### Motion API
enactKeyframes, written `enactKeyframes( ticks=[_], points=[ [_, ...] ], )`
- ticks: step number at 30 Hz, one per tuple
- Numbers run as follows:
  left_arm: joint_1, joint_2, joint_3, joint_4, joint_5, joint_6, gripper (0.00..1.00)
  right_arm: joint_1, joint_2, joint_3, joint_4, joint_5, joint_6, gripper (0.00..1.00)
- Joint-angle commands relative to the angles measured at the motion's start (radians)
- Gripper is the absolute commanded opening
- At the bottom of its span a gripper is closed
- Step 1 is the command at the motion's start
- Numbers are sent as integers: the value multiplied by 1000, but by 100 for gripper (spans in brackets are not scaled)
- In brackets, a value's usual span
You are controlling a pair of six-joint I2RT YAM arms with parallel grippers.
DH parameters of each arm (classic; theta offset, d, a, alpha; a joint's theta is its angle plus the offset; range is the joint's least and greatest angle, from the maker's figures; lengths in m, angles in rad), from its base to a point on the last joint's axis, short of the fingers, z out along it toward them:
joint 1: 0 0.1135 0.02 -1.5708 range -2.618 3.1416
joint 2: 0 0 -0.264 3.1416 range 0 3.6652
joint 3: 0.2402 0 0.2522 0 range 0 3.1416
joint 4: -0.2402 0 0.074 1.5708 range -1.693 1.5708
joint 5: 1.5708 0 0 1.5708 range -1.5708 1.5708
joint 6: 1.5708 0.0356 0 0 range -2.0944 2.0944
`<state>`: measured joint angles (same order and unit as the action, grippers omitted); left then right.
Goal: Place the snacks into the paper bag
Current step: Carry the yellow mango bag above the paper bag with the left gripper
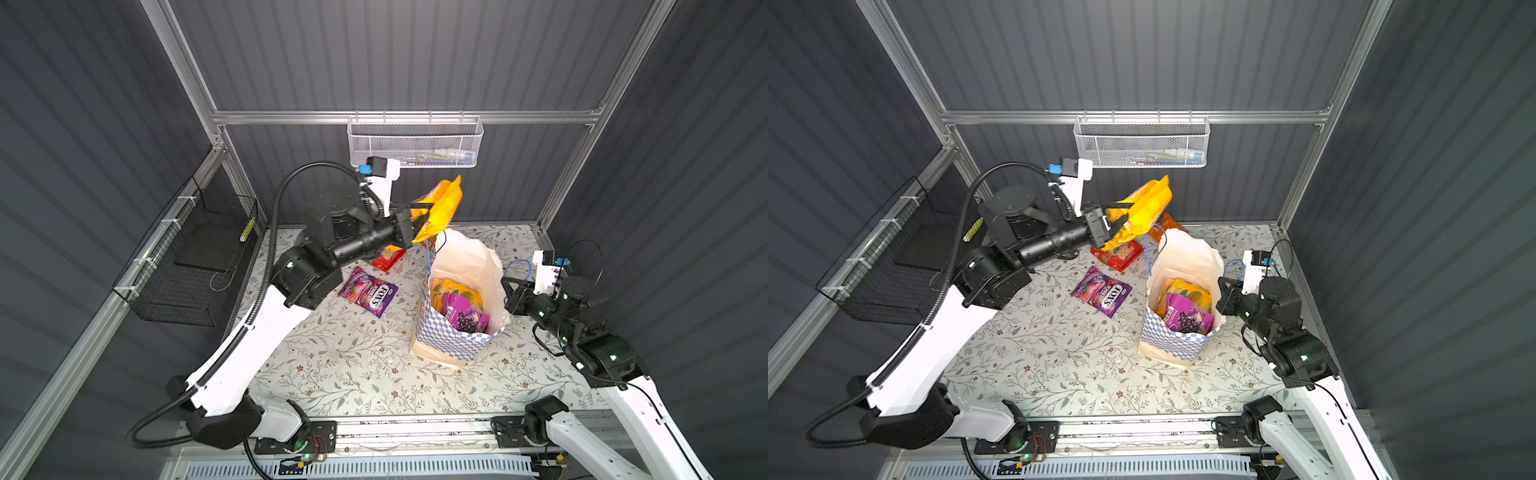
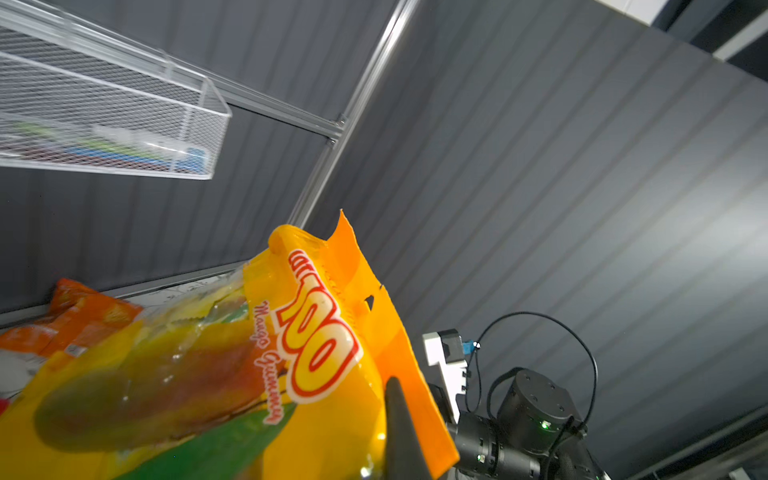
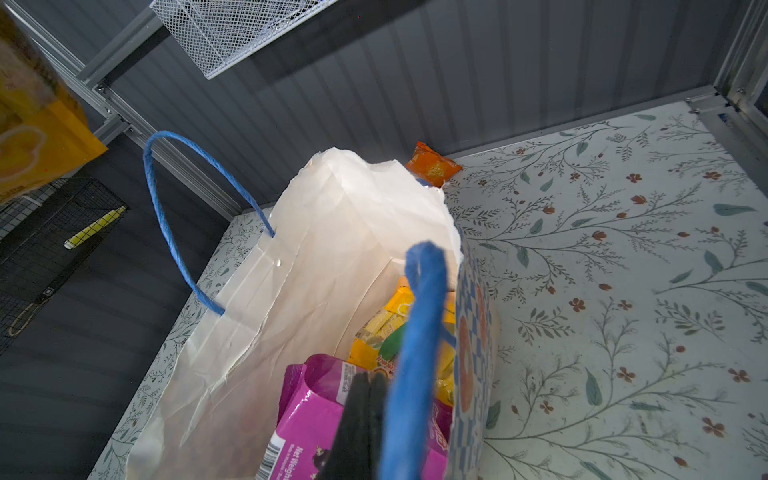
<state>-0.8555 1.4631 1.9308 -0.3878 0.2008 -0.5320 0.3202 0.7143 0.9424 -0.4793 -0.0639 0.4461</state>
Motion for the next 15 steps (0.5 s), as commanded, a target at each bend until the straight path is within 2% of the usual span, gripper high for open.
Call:
enactKeyframes(
  ticks=[1,6,10,15],
  points=[
    [-75,61,129,8,-36,107,0,-3,-4,-11,8,-2,-11,0],
    [-166,188,219,-39,-92,145,0,-3,-6,-11,8,-1,-12,0],
    [-178,279,276,-102,-117,159,0,-2,-10,-10,5,-3,-11,0],
    [-180,307,236,-111,-192,181,0,-2,-16,-9,3,3,-11,0]
  ],
)
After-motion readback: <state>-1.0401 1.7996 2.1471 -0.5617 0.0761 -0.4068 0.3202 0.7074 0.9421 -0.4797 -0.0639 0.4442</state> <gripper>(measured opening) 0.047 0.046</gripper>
